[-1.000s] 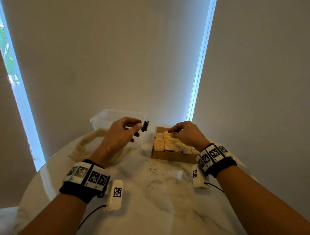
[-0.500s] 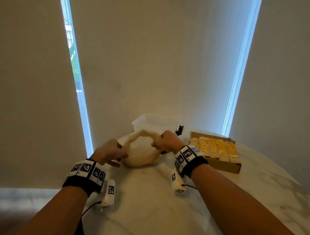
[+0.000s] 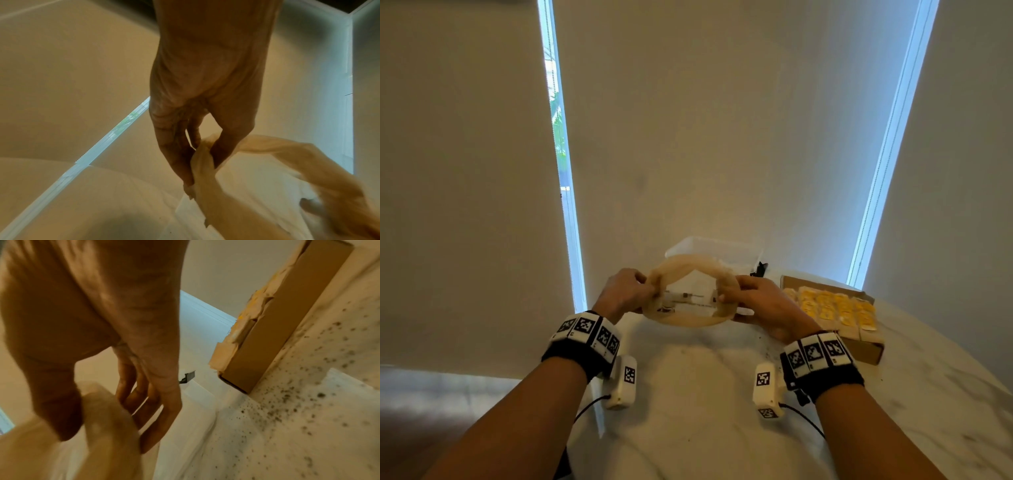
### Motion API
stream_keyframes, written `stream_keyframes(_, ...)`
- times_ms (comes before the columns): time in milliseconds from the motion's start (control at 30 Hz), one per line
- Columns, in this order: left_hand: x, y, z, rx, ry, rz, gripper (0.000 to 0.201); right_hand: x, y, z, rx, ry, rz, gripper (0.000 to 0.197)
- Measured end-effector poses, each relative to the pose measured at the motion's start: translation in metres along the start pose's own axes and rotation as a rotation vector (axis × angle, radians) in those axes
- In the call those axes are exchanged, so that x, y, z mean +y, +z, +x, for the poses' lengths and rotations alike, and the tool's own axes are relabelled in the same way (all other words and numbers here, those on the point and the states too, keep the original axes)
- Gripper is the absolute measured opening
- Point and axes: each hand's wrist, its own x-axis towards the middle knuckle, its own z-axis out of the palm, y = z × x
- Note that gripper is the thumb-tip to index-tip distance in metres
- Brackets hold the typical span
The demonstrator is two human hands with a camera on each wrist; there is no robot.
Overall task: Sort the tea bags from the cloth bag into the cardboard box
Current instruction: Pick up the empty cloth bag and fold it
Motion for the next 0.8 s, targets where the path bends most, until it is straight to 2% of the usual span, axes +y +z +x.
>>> stream_keyframes(67,-0.002,-0.006,-0.001,0.072,-0.043,-0.032,0.030,0.005,-0.003,-0.005,-0.011,-0.007,0.042,0.030)
stream_keyframes(133,-0.003,-0.010,-0.004,0.157,-0.054,-0.029,0.023,0.010,-0.003,-0.005,0.040,-0.012,0.046,0.030)
stream_keyframes(200,0.001,-0.009,-0.008,0.224,-0.010,0.029,0.012,0.012,0.001,-0.004,0.119,-0.041,0.003,0.029)
stream_keyframes(267,0.005,-0.002,-0.009,0.243,0.046,0.041,0.009,0.012,0.009,-0.002,0.223,-0.066,-0.093,0.024)
stream_keyframes(300,0.007,0.002,-0.009,0.225,0.072,0.039,0.010,0.013,0.012,-0.001,0.276,-0.066,-0.136,0.023)
stream_keyframes(367,0.013,0.007,-0.010,0.104,0.072,0.013,0.004,0.019,0.013,-0.002,0.332,-0.051,-0.169,0.026)
stream_keyframes(467,0.022,0.010,-0.015,-0.157,-0.026,-0.185,0.031,0.029,0.000,-0.010,0.224,0.015,-0.022,0.039)
stream_keyframes(533,0.025,0.006,-0.019,-0.246,-0.003,-0.220,0.022,0.028,-0.011,-0.018,0.159,0.054,0.196,0.037)
stream_keyframes(567,0.024,0.004,-0.019,-0.237,0.028,-0.219,0.016,0.026,-0.016,-0.022,0.136,0.057,0.285,0.034)
stream_keyframes(633,0.018,-0.002,-0.016,-0.125,0.108,-0.174,0.010,0.025,-0.026,-0.026,0.097,0.028,0.314,0.031)
stream_keyframes(700,0.012,-0.006,-0.014,-0.008,0.183,-0.098,0.007,0.024,-0.032,-0.029,0.079,-0.013,0.226,0.036)
stream_keyframes(800,0.016,-0.003,-0.021,0.101,0.213,-0.019,0.016,0.021,-0.027,-0.032,0.193,-0.028,0.039,0.031)
